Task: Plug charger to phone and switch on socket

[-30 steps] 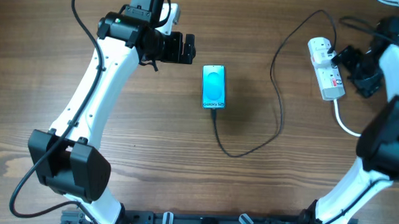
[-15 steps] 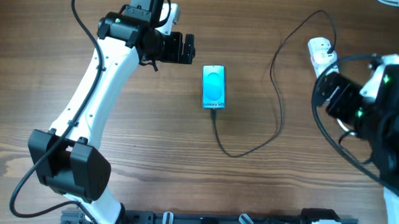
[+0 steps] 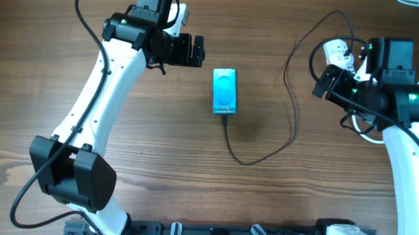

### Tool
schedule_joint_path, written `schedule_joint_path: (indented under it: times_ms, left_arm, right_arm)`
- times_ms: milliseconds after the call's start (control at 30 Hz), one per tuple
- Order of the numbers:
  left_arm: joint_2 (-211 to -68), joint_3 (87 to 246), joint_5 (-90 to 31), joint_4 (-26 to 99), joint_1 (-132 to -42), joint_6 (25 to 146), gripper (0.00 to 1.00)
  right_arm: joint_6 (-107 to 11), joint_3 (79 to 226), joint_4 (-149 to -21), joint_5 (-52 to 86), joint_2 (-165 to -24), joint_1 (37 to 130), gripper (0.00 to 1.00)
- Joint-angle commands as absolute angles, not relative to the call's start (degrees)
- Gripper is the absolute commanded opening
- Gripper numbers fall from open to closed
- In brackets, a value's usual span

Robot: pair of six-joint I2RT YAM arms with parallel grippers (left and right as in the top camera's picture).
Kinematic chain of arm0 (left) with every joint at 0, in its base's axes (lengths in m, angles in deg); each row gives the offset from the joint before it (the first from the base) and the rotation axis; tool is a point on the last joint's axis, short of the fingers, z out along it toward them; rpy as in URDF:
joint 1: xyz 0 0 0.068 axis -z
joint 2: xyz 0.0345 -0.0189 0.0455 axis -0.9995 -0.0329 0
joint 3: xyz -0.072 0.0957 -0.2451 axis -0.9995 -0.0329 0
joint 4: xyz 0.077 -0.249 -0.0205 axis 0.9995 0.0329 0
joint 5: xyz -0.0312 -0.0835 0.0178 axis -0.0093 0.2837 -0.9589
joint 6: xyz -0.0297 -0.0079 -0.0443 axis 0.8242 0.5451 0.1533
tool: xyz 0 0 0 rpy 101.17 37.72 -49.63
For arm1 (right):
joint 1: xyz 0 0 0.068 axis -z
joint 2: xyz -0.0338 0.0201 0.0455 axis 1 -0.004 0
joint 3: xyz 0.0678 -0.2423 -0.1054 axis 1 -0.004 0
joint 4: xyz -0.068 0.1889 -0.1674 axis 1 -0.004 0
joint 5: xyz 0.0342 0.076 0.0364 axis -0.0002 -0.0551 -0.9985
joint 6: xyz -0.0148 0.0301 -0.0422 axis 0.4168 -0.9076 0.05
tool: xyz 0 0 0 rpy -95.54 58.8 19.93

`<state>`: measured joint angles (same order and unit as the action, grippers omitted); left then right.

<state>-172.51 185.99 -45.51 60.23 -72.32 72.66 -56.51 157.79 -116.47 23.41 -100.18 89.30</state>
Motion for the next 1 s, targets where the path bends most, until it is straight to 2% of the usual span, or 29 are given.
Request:
schedule_joint_path:
  times_ms: [0, 67, 233, 300, 433, 767, 967]
  left_arm:
    - [-172.9, 185.7, -45.6, 60.1, -72.4, 72.6, 1.00]
    - [-172.9, 185.7, -45.6, 60.1, -72.4, 72.6, 1.00]
    - [-172.9, 185.7, -45.6, 60.1, -72.4, 72.6, 1.00]
    - [-172.9, 185.7, -45.6, 60.1, -72.4, 72.6, 1.00]
    - [-172.9, 185.7, -45.6, 60.1, -72.4, 72.6, 1.00]
    - [-172.9, 185.7, -45.6, 60.1, -72.4, 72.6, 1.00]
    - [-172.9, 185.7, -45.6, 60.1, -72.4, 72.6, 1.00]
  right_arm:
    - [-52.1, 153.7, -107.4, 21.1, -96.2, 89.0, 1.00]
    - [-48.6, 145.4, -96.7, 16.5, -89.8, 89.0, 1.00]
    - [-45.8, 113.2, -68.8, 15.7, -61.6, 89.0, 1.00]
    - [-44.2, 104.2, -63.5, 15.7, -50.2, 89.3, 1.00]
    - [-36.9, 97.7, -60.1, 12.2, -40.2, 89.7, 1.00]
    - [-38.6, 79.0, -42.9, 13.3, -24.2, 89.7, 1.00]
    - [-38.3, 79.1, -46.0, 16.5, -23.7, 89.7, 1.00]
